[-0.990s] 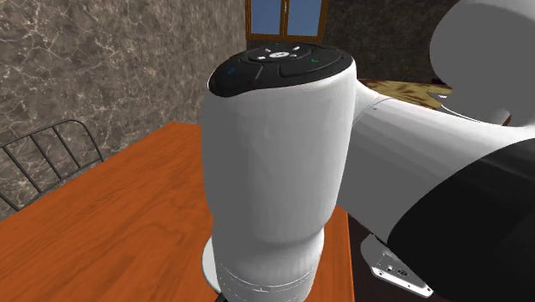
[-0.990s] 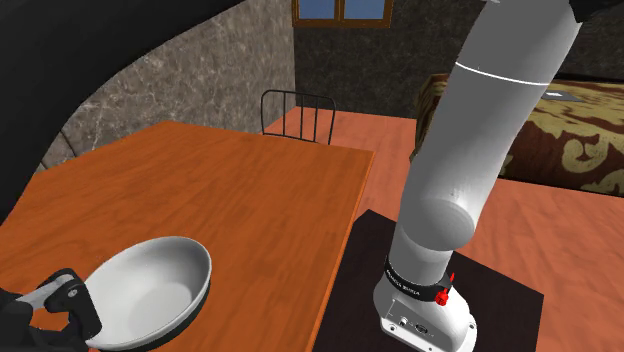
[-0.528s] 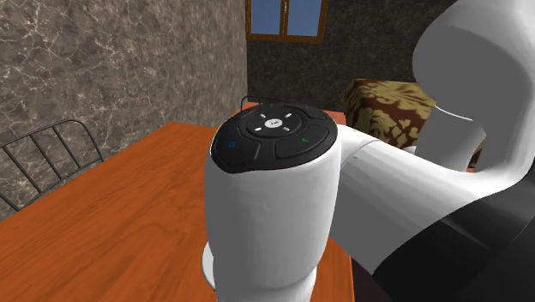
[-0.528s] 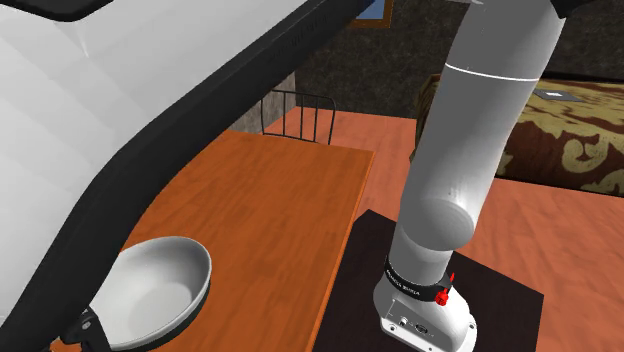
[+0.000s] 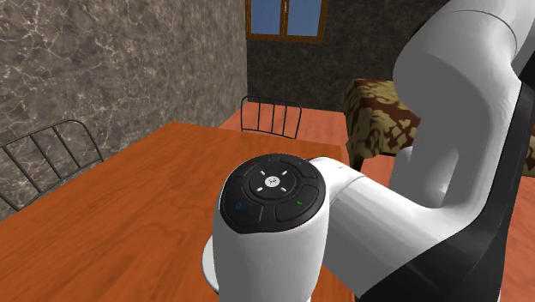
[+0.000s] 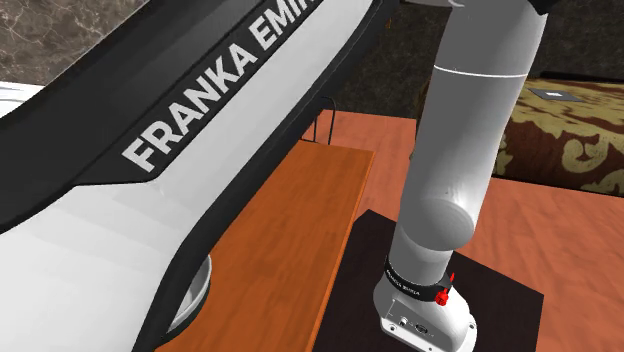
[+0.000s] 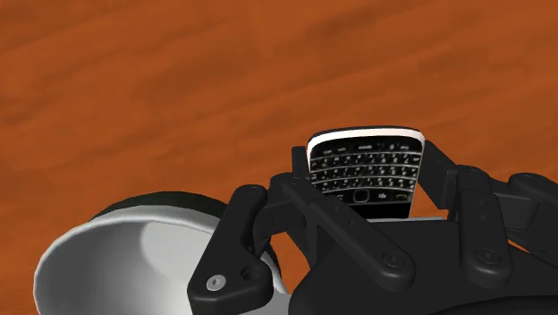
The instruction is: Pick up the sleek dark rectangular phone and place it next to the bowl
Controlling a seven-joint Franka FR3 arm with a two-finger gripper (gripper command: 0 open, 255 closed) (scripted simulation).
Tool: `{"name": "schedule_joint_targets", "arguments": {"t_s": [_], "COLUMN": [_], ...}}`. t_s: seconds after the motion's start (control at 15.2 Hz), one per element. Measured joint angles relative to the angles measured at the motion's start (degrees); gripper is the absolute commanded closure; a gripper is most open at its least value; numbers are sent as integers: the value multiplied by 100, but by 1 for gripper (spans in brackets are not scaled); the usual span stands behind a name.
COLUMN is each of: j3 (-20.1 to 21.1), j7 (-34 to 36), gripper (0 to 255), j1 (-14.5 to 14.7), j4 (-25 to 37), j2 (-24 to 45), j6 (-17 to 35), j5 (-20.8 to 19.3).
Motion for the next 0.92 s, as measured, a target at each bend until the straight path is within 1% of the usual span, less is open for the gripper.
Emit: {"name": "schedule_joint_targets", "arguments": {"t_s": [0.4,0.66,0.92], "j3": [-2,-66,-87], "j7": [309,580,636], "gripper": [255,255,255], "j1": [45,140,164], "j4": [-232,-320,-372], "j2": [412,731,790], "j6": [435,675,757], "j5": [-447,-817,-895]}}
